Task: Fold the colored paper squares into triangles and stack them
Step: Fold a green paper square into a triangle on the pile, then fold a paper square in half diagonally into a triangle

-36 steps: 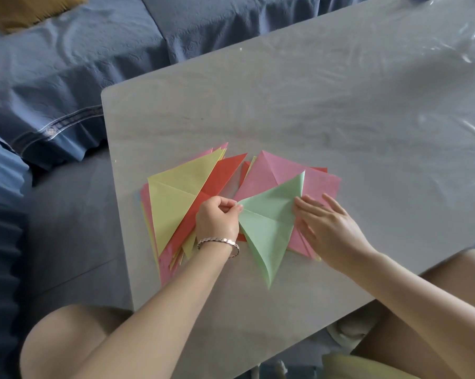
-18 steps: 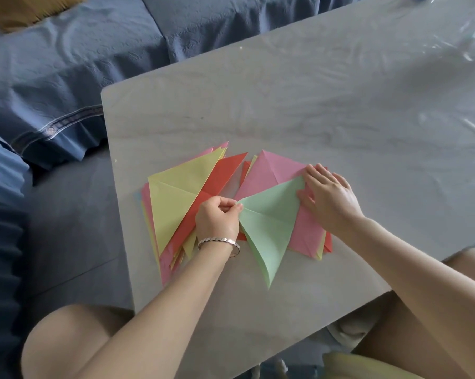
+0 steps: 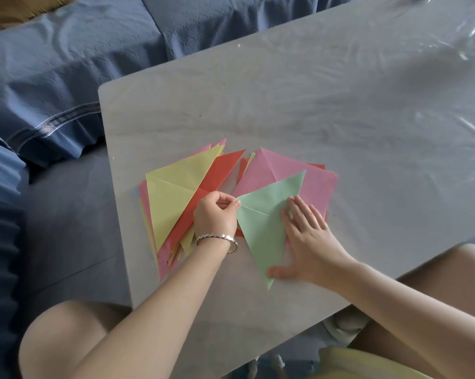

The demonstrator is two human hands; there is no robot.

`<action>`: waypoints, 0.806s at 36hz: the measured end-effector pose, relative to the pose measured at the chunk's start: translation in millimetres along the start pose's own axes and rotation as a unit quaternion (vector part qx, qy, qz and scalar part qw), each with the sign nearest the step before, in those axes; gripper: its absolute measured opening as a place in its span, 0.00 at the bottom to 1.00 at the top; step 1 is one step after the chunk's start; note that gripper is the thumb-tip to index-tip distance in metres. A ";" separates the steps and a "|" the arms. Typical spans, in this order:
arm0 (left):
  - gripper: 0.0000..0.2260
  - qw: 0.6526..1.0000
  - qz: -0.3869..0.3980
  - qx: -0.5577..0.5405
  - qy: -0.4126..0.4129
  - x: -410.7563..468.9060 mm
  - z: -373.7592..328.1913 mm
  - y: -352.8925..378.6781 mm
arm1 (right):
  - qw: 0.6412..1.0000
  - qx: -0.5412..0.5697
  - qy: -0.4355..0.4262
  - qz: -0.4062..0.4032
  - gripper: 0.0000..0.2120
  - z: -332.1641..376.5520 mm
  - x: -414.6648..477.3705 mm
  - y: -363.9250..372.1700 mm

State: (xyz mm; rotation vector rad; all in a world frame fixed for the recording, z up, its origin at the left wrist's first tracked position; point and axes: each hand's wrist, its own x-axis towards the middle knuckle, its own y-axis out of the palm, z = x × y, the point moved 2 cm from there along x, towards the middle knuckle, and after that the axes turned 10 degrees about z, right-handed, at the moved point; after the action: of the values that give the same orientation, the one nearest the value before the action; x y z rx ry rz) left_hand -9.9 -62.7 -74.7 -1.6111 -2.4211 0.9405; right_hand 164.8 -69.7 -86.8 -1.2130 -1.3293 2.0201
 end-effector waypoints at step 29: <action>0.03 0.984 -0.109 0.090 0.109 43.4 -17.3 -113.1 | 0.972 0.078 -0.066 -0.212 0.24 -34.8 -2.2 4.5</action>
State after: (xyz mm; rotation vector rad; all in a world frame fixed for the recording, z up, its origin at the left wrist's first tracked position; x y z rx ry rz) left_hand -113.6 -46.7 -11.8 -1.2828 -2.2351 0.8667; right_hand 195.9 -55.6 -95.2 -0.6642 -1.3270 1.8737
